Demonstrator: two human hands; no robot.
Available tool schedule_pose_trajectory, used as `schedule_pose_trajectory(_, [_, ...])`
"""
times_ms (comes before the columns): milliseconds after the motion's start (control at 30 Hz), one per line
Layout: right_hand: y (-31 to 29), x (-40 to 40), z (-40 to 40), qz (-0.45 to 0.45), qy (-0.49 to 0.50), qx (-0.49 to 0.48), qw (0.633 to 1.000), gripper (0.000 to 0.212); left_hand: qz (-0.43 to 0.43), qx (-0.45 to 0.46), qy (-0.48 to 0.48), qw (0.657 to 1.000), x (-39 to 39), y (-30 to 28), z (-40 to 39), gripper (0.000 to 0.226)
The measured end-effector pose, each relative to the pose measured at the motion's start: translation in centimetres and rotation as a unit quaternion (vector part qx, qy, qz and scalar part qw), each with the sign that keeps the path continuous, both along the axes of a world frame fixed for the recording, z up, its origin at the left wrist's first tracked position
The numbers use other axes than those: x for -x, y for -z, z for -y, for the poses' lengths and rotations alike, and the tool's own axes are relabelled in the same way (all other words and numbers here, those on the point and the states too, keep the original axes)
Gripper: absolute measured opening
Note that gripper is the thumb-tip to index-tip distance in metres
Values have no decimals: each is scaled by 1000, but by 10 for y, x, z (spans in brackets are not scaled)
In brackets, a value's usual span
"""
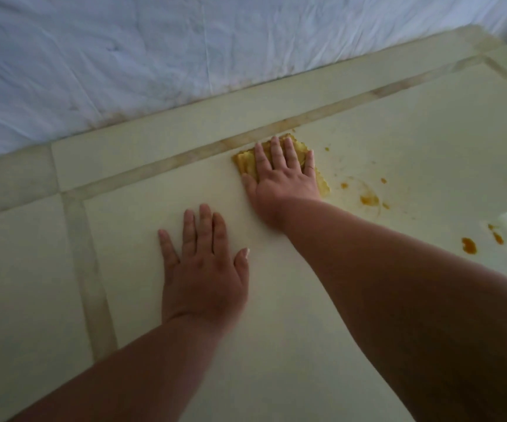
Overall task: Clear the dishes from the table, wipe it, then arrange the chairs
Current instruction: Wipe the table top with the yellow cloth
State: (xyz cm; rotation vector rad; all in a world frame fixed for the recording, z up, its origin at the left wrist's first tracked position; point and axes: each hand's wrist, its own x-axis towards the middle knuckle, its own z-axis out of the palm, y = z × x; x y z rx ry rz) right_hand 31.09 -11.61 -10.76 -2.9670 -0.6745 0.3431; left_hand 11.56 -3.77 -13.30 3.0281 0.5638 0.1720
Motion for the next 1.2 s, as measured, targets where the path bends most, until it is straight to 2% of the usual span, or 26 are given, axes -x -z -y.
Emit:
schedule_pose_trajectory(200, [-3, -31, -28, 2, 6, 5, 1000, 80, -6, 1, -7, 1000, 0, 1, 0, 77])
schedule_pose_trajectory(500, [-2, -21, -14, 6, -8, 5, 1000, 81, -25, 6, -6, 1000, -1, -2, 0, 79])
schedule_pose_trajectory(933, [-4, 114, 112, 6, -7, 9, 1000, 80, -109, 40, -22, 993, -1, -24, 2, 79])
schedule_pose_trajectory(1067, [-4, 169, 167, 2, 5, 11, 1000, 81, -130, 29, -21, 991, -2, -28, 1, 79])
schedule_pose_trajectory(1200, [-7, 231, 224, -6, 23, 14, 1000, 80, -194, -2, -23, 981, -7, -40, 3, 79])
